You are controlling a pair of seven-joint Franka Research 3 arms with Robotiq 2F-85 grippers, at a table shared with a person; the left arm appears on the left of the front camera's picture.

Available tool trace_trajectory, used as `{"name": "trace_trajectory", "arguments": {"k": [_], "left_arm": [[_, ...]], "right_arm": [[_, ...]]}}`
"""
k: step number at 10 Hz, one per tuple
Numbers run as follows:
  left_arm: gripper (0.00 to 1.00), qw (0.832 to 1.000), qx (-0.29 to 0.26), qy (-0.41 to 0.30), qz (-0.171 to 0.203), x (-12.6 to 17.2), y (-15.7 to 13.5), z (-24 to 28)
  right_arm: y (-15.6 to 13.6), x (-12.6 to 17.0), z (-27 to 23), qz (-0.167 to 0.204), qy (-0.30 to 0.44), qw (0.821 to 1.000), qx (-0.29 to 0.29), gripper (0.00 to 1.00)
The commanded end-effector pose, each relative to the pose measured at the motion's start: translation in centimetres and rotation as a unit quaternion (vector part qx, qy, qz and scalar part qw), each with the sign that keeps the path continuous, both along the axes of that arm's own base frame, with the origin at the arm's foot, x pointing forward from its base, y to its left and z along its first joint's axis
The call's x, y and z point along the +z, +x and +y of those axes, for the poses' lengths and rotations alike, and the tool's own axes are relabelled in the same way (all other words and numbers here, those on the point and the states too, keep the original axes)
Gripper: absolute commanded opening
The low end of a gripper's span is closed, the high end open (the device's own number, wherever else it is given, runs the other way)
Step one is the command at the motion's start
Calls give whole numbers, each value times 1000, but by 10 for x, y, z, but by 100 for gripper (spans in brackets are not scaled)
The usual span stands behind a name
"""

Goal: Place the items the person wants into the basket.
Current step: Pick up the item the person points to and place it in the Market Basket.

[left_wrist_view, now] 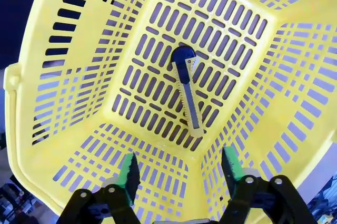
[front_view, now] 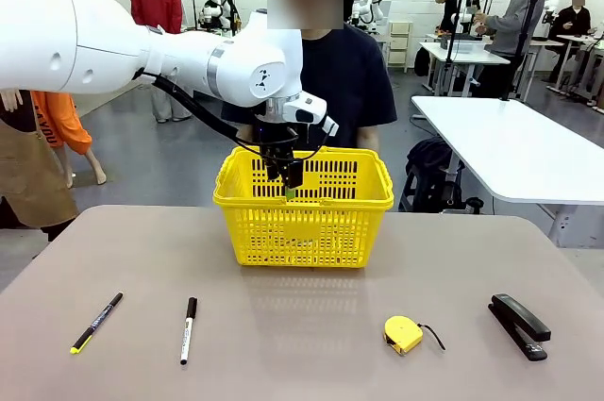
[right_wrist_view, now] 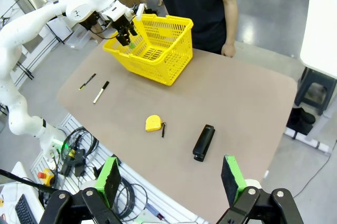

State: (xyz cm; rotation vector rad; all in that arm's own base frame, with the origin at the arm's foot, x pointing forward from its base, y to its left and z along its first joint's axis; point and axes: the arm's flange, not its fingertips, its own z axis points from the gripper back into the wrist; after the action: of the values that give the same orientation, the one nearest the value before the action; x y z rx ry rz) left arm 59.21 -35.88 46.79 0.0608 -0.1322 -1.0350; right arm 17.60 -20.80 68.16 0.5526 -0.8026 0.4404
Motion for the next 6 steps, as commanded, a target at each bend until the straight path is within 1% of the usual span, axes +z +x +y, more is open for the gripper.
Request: {"name": "trace_trajectory", "arguments": {"k": [1, 4, 5, 6], "left_arm": [[100, 1000, -13, 6, 2, 4, 0, 4], [100, 1000, -1, 3, -8, 9, -1, 6], [100, 999, 29, -2, -20, 16, -2, 8], [100, 997, 69, 12, -37, 31, -11, 17]], "right_arm": [[4, -2, 2, -8, 6, 1000, 0, 100], [4, -2, 2, -8, 6, 1000, 0, 100], [4, -2, 2, -8, 6, 1000, 0, 100], [4, -2, 2, -8, 6, 1000, 0, 100]]}}
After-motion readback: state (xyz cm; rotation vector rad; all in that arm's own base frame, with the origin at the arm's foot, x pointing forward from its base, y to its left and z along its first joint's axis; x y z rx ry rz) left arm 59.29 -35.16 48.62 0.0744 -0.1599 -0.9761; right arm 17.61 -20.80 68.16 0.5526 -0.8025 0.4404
